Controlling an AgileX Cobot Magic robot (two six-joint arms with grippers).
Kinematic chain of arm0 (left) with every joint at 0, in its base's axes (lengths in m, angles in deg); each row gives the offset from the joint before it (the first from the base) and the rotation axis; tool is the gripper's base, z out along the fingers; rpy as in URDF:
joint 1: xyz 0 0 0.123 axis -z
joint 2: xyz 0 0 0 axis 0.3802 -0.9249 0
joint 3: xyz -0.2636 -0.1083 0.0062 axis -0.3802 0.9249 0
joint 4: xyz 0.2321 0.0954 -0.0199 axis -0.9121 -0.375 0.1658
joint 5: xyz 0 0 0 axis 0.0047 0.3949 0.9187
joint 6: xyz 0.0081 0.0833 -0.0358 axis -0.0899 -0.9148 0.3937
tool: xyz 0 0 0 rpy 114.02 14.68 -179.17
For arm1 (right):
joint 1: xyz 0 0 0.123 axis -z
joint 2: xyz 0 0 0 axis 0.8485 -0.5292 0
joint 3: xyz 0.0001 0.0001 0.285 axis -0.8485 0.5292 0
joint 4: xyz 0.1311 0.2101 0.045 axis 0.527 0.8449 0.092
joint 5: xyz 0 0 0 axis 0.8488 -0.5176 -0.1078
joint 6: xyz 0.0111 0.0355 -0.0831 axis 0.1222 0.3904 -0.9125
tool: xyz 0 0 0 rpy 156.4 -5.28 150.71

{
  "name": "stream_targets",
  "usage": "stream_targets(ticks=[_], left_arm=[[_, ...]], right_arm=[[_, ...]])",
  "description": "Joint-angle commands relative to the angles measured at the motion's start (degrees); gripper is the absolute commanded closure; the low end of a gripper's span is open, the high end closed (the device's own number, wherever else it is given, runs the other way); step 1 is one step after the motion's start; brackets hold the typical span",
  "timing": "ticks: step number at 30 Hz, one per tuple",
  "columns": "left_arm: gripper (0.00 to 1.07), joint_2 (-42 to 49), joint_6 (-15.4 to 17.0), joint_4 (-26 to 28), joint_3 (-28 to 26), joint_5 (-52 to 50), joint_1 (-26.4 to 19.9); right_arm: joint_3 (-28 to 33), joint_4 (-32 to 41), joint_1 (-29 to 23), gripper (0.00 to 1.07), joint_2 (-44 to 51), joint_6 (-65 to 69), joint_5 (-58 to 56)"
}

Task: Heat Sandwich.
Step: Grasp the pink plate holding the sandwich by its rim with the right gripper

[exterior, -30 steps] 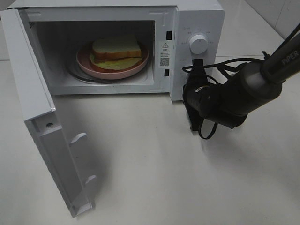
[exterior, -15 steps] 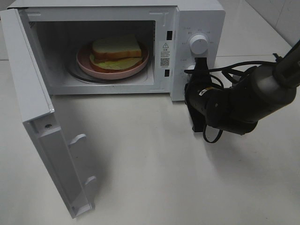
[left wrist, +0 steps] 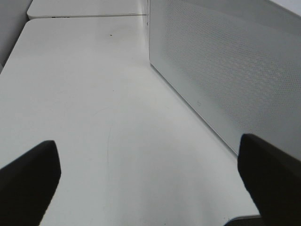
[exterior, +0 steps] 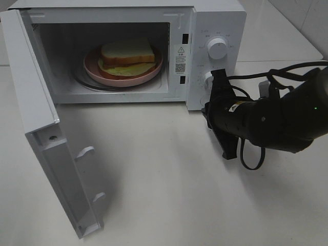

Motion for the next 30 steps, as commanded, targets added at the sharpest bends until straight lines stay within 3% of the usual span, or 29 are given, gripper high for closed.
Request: stream_targets(ticks=[1,15,30], left_arm=[[0.1,1.2,0.17,0.0,0.23,-0.34,-0.23],[0.1,1.2,0.17,0.0,0.23,-0.34,-0.23],[0.1,1.2,0.17,0.0,0.23,-0.34,-0.23]], right_arm=[[0.86,-1.89,-0.17,1.07,2.92,-3.95,-4.07],[-0.8,-19.71,0.0,1.07,12.66,-24.01,-29.05],[-9.57,-20.28,0.0,1.05,15.93,-52.94,-55.29]])
